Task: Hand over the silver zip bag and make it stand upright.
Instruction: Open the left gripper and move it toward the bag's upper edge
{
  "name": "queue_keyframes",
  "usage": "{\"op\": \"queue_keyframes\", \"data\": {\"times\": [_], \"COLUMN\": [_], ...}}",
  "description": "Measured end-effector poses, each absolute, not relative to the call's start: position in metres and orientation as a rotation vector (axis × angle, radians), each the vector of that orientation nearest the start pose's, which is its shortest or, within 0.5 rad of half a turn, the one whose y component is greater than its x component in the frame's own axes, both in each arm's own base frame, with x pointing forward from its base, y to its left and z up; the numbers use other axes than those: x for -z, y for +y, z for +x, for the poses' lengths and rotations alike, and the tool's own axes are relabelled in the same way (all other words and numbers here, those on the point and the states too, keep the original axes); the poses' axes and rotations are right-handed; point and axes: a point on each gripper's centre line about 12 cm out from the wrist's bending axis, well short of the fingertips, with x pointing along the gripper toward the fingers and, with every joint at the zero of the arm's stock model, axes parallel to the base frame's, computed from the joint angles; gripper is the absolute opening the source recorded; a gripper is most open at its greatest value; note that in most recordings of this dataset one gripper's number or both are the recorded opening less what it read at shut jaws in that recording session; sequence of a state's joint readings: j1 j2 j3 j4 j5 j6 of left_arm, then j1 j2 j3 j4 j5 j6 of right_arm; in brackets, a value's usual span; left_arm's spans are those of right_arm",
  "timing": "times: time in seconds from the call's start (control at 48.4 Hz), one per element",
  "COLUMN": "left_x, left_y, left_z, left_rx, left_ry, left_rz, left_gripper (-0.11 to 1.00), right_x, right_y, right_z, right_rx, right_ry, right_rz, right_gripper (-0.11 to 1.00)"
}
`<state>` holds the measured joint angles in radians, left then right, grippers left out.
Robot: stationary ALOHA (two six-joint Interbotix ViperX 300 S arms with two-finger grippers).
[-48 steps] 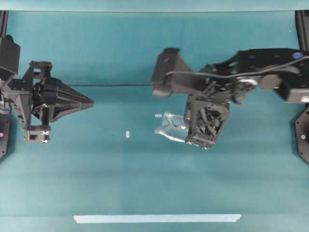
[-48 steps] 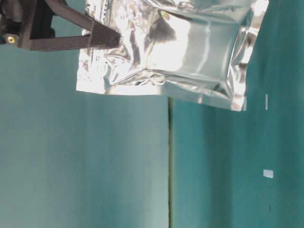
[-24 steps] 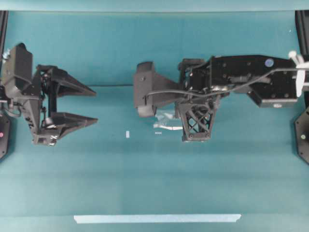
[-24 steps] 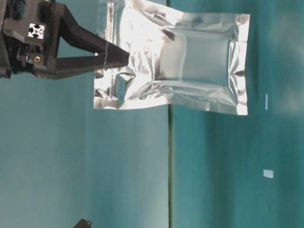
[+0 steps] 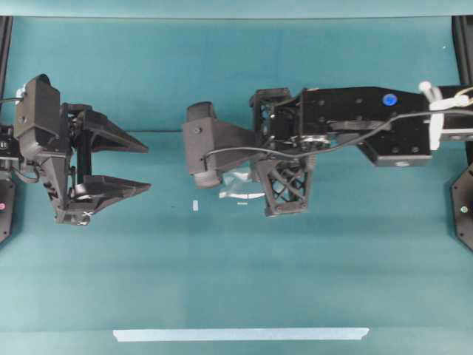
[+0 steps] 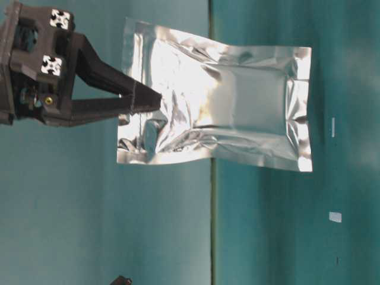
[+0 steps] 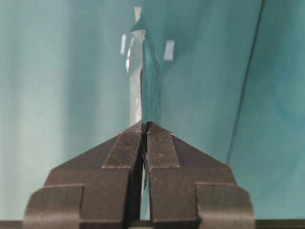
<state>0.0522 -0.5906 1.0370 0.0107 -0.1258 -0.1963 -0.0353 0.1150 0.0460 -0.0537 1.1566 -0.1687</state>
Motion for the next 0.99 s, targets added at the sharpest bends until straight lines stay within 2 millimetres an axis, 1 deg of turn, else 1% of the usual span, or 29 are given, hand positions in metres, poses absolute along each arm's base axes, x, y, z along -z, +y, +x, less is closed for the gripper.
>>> {"op": "queue_keyframes", "data": {"times": [0.289, 0.992], "left_x": [-0.241, -0.235], "left_y": [0.014, 0.014], "left_z": [0.264, 0.265], "left_rx": [-0.080, -0.082], "left_ry": [0.320, 0.339], "left_rz": [-0.191, -0.193], "left_gripper": [0.87, 0.87], "right_x": [-0.253, -0.245], "right_y": [-0.021, -0.016], "right_z": [0.428, 0.433], "right_rx": [-0.053, -0.053], "right_ry": [1.317, 1.319], "right_rz": [-0.171, -0.164], "right_gripper": [0.01, 0.01]}}
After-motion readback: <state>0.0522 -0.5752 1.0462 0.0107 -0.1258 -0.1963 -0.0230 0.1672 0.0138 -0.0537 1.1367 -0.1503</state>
